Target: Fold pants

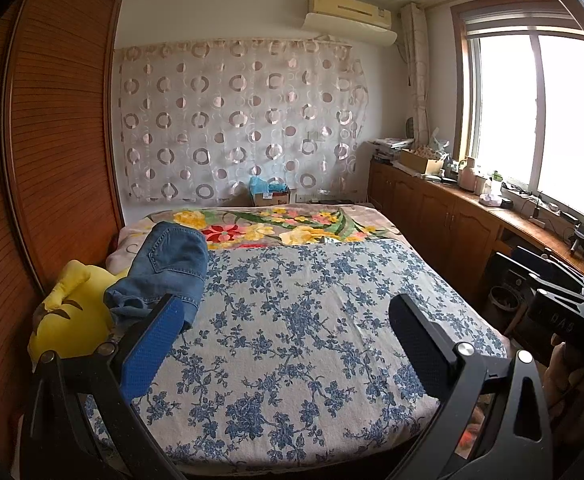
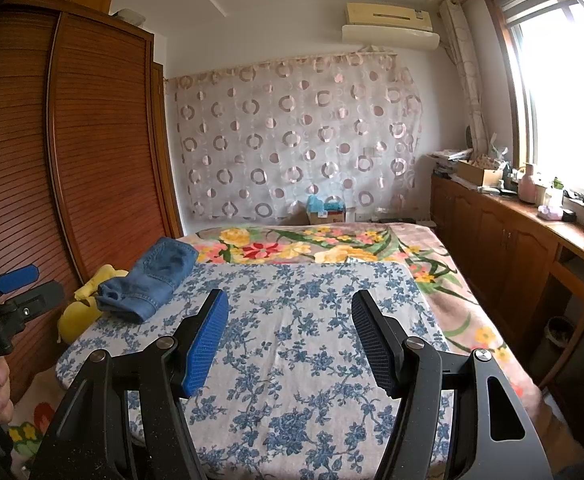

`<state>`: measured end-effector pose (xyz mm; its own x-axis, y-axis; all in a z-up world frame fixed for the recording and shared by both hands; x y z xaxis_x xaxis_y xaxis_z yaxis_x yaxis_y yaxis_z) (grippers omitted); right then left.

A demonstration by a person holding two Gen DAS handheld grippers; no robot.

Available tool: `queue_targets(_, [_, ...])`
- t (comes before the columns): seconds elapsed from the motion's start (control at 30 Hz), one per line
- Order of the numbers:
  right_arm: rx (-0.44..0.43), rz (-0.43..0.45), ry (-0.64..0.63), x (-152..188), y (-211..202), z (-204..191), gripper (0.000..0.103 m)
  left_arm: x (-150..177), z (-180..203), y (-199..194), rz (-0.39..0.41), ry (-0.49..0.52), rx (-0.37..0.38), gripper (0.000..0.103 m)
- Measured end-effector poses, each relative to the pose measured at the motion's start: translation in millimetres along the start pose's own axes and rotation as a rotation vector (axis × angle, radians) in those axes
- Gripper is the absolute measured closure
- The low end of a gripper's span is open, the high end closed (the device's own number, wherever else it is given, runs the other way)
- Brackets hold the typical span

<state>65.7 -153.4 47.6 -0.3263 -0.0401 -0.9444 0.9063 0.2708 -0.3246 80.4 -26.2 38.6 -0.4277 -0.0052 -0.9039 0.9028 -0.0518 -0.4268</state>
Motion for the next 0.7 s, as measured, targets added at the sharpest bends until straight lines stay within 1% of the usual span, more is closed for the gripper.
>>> queue_targets(0.7, [0.006,0.011,-0.002,0.4,0.9,-1.3,0.037,-0.1,0.8,0.3,0.002,0.0,0.001,0.001])
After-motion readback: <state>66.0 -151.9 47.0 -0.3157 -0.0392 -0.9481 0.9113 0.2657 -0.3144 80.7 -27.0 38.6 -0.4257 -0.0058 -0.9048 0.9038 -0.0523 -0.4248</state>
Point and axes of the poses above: each gripper's, at about its wrist camera, not at the fingertips, and y roughly the way its jaws point, z to its right, x to its underside, the point moved 5 cm from there along y, roughly the way its jaws point, and after that the axes turned 1 degree about -z, right-handed, at the moved point
